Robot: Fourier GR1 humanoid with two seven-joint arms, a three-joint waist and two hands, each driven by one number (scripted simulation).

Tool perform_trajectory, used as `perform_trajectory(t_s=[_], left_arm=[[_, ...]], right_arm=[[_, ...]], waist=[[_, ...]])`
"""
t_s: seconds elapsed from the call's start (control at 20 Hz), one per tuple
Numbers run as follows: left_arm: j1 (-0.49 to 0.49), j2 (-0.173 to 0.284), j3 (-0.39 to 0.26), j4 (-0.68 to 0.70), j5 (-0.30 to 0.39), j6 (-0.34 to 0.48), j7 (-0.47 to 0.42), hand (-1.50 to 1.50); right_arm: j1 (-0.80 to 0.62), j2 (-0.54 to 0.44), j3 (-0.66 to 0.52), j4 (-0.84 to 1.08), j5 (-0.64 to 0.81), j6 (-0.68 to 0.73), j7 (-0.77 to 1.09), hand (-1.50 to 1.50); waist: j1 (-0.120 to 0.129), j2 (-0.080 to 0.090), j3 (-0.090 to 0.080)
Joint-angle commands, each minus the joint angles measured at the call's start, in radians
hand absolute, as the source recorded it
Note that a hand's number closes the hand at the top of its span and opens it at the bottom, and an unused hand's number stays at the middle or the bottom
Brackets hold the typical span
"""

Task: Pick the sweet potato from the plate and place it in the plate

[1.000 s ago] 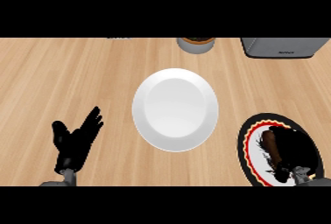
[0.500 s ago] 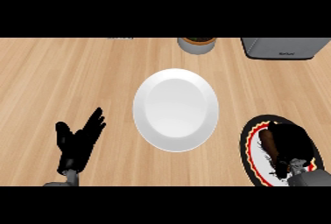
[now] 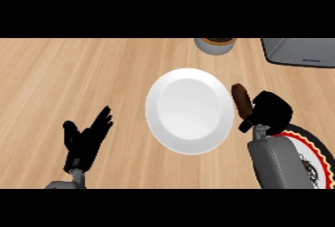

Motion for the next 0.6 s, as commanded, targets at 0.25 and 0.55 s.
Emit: perform_trajectory(t_s=[0.25, 0.55], left_arm=[[-0.029, 0.001, -0.034, -0.001, -0.014, -0.027, -0.002, 0.0], [-0.041, -0.011, -0.053, -0.001, -0.018, -0.03, 0.007, 0.0]], right_arm=[[-0.27, 0.063, -0.083, 0.016, 0.304, -0.184, 0.333, 1.5], [-0.384, 0.069, -0.153, 0.013, 0.508, -0.237, 0.408, 1.5]], waist=[[0.079, 0.018, -0.013], [0.095, 0.026, -0.011]])
